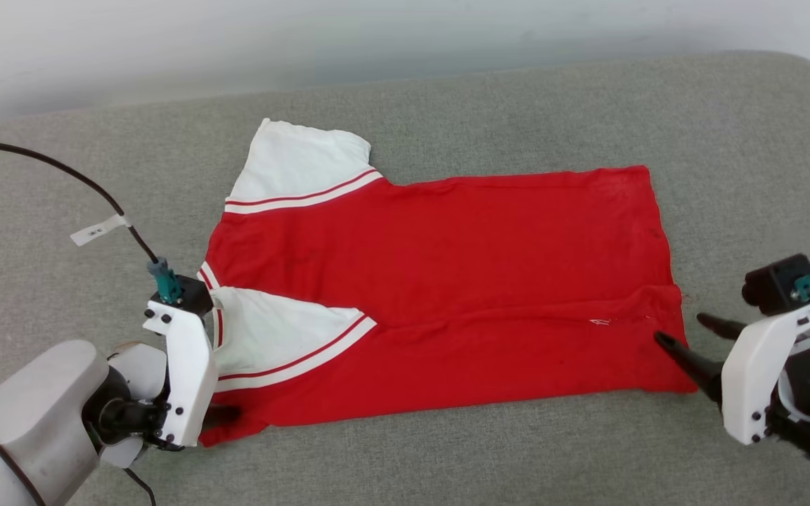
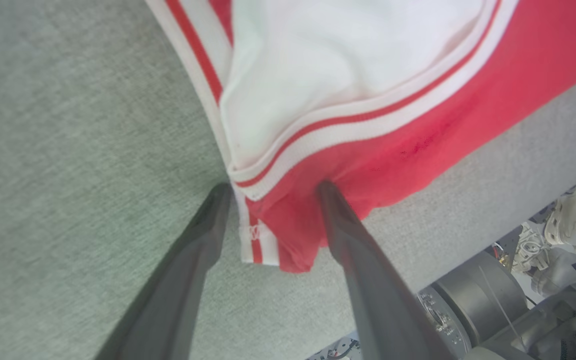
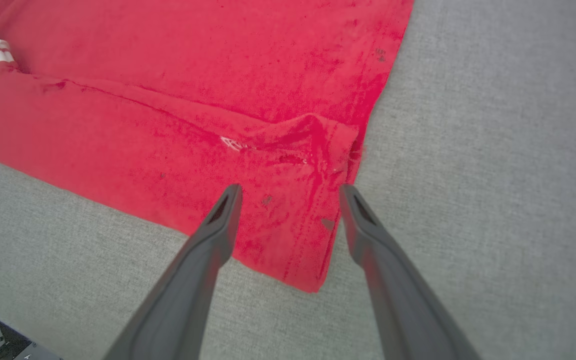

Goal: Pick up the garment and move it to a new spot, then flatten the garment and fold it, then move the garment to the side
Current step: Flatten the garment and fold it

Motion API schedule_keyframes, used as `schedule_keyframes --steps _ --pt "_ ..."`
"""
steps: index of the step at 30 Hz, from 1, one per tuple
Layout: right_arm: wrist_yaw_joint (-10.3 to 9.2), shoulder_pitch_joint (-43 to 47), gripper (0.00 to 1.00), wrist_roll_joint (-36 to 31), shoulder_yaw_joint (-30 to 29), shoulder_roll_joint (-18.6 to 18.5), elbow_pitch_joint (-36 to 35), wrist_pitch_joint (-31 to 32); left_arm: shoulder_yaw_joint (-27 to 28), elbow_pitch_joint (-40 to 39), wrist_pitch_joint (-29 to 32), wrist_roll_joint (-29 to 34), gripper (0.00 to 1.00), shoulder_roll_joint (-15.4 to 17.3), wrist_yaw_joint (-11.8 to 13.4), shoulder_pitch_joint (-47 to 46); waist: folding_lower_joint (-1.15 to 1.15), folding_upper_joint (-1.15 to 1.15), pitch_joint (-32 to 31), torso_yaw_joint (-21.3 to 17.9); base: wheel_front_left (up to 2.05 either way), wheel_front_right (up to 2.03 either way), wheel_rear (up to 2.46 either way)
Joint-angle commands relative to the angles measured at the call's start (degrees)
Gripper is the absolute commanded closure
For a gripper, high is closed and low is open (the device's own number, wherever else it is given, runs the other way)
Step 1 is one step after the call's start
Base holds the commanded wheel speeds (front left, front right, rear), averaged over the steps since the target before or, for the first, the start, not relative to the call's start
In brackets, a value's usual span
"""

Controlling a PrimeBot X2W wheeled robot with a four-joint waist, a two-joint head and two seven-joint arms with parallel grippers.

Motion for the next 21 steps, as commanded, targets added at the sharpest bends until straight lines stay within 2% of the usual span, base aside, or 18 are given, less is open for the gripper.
schedule_keyframes --steps 1,5,9,16,21 --pt "-0.04 -1.0 0.00 -0.1 0.0 -0.4 0.1 -0.1 -1.5 0.8 0.0 0.0 1.00 -1.3 -0.1 1.6 0.00 0.00 -0.4 0.2 0.00 0.00 0.00" --pt "-0.04 -3.6 0.00 -0.8 0.1 -2.9 -0.5 1.2 -0.5 -0.6 -2.7 0.6 1.00 -1.0 -1.0 0.0 0.00 0.00 -1.7 0.6 0.00 0.00 0.00" --pt "-0.03 -6.4 0.00 -0.4 -0.3 -5.6 -1.8 4.2 -0.4 -3.8 -4.2 1.8 1.00 0.7 -1.5 -1.3 0.00 0.00 -2.6 1.3 0.00 0.00 0.00" --pt "-0.03 -10.5 0.00 2.6 3.9 -12.3 -3.8 18.4 -0.1 -8.8 -4.3 2.1 1.00 2.9 -1.5 -1.7 0.00 0.00 -2.5 2.3 0.00 0.00 0.00" --pt "-0.03 -11.8 0.00 5.4 5.5 -11.7 -0.7 24.9 0.7 -12.2 -5.4 2.8 1.00 3.1 -0.6 -2.6 0.00 0.00 -1.2 3.0 0.00 0.00 0.00"
